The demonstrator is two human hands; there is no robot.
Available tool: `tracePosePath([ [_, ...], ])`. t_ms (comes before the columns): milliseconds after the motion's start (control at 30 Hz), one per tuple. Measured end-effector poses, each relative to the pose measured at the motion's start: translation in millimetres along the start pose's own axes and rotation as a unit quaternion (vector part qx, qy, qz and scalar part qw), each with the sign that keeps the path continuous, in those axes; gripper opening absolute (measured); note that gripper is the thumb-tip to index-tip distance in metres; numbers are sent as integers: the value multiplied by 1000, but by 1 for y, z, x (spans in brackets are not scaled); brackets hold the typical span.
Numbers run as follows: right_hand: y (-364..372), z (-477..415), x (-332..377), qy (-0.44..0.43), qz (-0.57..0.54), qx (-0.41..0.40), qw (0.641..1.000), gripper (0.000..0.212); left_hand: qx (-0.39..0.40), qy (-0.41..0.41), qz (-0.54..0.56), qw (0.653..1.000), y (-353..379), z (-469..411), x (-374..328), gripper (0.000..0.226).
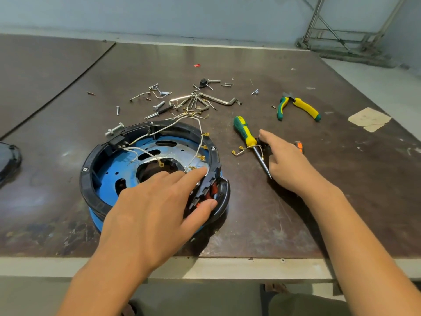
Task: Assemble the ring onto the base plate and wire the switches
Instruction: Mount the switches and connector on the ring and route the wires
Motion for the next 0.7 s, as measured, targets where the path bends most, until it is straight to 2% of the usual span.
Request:
tracePosePath([
  [67, -5, 0, -3, -9, -11, -55, 998, 60, 3, -2, 1, 1000, 0, 0, 0, 53],
  [133, -8, 0, -7, -16, -9, -94, 995, 61, 6, -2, 1, 1000, -1, 0, 0, 54],
  [300, -1, -1, -4, -29, 68, -37, 997, 56, 6, -2, 1, 1000, -1, -1, 0, 56],
  [500, -13, -1, -12, 2, -97, -83, 992, 68, 6, 3, -4, 1000, -1, -1, 1, 56],
  [567, -20, 3, -12, 12, -156, -106, 982, 56, 1, 4, -7, 1000, -1, -2, 1, 55],
  [633, -26, 7, -7, 19, -262, -111, 958, 35, 0, 7, -6, 1000, -1, -2, 1, 55],
  [700, -30, 13, 2, 19, -416, -84, 905, 22, -1, 10, -4, 1000, -1, -2, 1, 55],
])
Point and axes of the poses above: each hand's wrist, its own z-axis away from the middle knuckle, its own y-axis out of the palm, x = y × z, the point moved 4 cm from there along -z, towards the middle knuckle, and after that the axes turned 8 degrees about y, right-handed, at the moved point
